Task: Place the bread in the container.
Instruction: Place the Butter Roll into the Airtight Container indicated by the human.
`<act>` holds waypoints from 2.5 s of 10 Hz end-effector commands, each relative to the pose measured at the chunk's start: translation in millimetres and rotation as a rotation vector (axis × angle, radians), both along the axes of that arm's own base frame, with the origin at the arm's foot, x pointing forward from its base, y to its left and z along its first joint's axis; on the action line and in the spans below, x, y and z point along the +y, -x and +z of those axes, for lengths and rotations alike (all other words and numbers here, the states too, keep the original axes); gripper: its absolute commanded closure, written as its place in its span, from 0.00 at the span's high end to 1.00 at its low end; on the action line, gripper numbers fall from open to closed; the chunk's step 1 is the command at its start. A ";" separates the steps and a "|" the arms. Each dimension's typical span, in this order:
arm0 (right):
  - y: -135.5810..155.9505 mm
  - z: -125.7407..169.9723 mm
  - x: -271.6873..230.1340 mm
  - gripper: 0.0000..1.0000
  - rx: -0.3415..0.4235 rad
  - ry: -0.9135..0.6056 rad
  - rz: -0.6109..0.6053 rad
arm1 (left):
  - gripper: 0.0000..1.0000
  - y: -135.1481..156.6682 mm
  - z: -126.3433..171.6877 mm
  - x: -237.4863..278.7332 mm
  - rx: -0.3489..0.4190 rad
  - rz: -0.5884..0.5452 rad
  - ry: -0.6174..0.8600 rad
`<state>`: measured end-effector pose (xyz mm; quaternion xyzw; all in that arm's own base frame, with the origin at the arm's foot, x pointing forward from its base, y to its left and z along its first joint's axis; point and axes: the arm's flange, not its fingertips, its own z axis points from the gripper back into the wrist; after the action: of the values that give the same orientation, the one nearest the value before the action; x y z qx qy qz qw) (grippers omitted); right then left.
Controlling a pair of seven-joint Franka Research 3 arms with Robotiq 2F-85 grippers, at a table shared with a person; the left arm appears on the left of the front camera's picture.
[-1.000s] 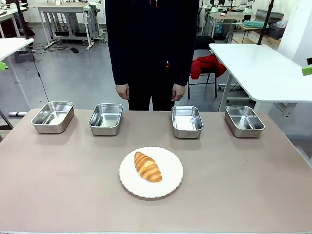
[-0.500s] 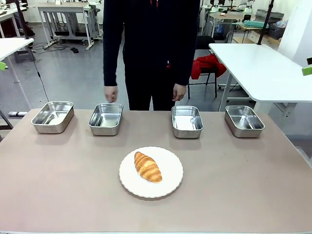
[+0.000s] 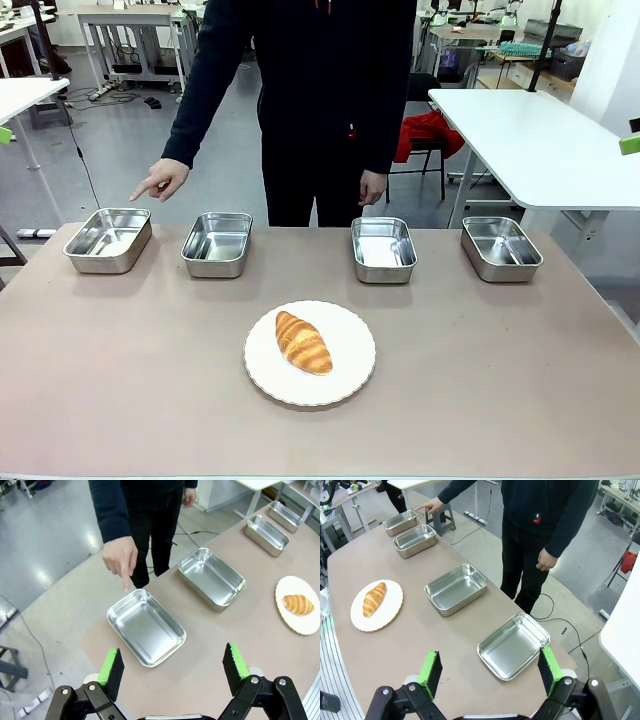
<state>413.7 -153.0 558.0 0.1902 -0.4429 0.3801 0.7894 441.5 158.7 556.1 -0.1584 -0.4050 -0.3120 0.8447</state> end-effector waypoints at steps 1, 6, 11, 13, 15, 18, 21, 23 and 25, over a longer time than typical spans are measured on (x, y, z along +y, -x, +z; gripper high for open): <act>0.0 1.1 1.2 1.00 -0.004 0.000 0.003 | 1.00 0.4 0.3 -0.3 -0.007 -0.009 -0.004; 0.0 1.1 1.2 1.00 -0.004 0.000 0.003 | 1.00 0.4 0.3 -0.3 -0.007 -0.009 -0.004; 0.0 1.1 1.2 1.00 -0.004 0.000 0.003 | 1.00 0.4 0.3 -0.3 -0.007 -0.009 -0.004; 0.0 1.1 1.2 1.00 -0.004 0.000 0.003 | 1.00 -0.5 8.2 -29.4 0.023 0.028 -0.027; 0.0 1.1 1.2 1.00 -0.004 0.000 0.003 | 1.00 0.7 23.5 -101.8 0.076 0.099 -0.085; 0.0 1.1 1.2 1.00 -0.004 0.000 0.003 | 1.00 -20.1 5.9 -221.9 0.361 0.227 -0.020; 0.0 1.1 1.2 1.00 -0.004 0.000 0.003 | 1.00 -15.8 -76.0 -356.1 0.636 0.404 -0.014; 0.0 1.1 1.2 1.00 -0.004 0.000 0.003 | 1.00 -11.8 -95.5 -372.5 0.642 0.440 -0.008; 0.0 1.1 1.2 1.00 -0.004 0.000 0.003 | 1.00 -8.6 -91.1 -363.6 0.631 0.374 -0.033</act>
<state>413.7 -152.8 558.3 0.1886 -0.4415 0.3805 0.7904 450.0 -219.5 454.3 -0.1602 -0.1324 -0.0772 0.9751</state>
